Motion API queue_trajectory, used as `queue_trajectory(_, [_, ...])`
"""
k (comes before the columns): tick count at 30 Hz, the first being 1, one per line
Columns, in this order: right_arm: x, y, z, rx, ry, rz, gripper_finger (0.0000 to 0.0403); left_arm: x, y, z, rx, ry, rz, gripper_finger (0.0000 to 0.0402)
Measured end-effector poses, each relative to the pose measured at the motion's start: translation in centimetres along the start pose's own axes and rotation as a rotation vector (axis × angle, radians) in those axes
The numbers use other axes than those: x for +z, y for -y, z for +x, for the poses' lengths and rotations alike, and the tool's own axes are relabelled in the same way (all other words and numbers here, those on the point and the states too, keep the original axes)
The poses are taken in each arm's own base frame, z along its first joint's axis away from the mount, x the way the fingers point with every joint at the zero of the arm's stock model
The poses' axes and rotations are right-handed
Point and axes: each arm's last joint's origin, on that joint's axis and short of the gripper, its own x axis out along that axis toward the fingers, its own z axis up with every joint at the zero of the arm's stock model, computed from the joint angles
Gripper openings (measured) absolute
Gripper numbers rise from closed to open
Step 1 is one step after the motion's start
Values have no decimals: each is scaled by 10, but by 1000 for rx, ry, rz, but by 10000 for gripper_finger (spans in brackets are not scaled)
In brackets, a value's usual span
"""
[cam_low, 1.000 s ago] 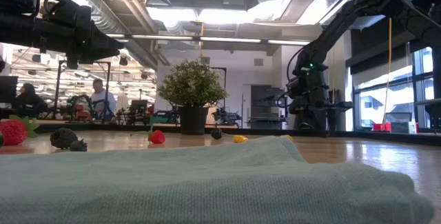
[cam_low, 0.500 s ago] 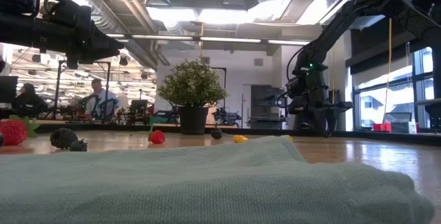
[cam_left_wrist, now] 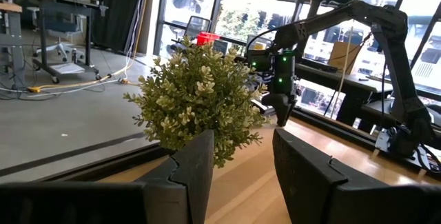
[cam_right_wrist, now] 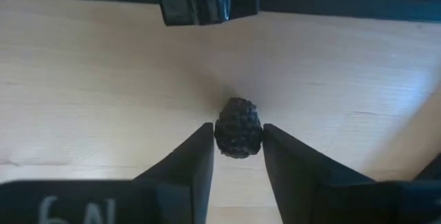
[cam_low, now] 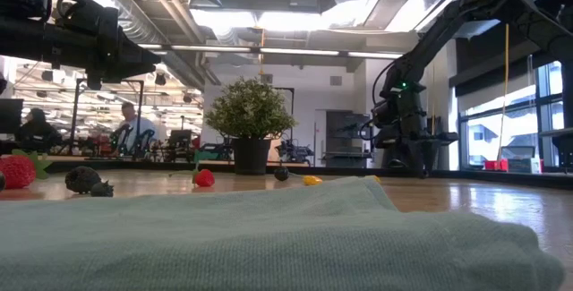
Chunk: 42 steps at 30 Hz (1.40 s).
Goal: Pick and placing Produce into tupperware
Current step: Put the blackberry into the transparent bin
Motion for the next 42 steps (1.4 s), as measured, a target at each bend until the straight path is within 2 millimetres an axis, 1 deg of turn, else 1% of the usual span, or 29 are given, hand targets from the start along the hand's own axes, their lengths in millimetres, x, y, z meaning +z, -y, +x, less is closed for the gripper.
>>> queue_trajectory(6, [0,0,0,-1,-1,-23,101,0,0,0,0,0,0,143])
queue_trajectory(12, [0,0,0,-2,-1,-71,90,0,0,0,0,0,0,143])
queue_trajectory(17, [-2,1,-1,-6,-13,-95,88,0,0,0,0,0,0,143])
queue_trajectory(23, [-11,3,-16,-6,-13,-129,86,0,0,0,0,1,0,143])
queue_trajectory(26, [-20,5,-29,25,-14,-161,86,0,0,0,0,0,0,143])
queue_trajectory(31, [-44,7,-60,137,-10,-224,86,0,0,0,0,1,0,143])
queue_trajectory(35, [-74,6,-92,230,34,-301,85,0,0,0,0,1,0,143])
queue_trajectory(38, [-106,3,-118,324,73,-382,85,0,0,0,1,0,0,143])
queue_trajectory(42, [-159,-1,-149,406,123,-500,85,0,0,0,1,1,0,143])
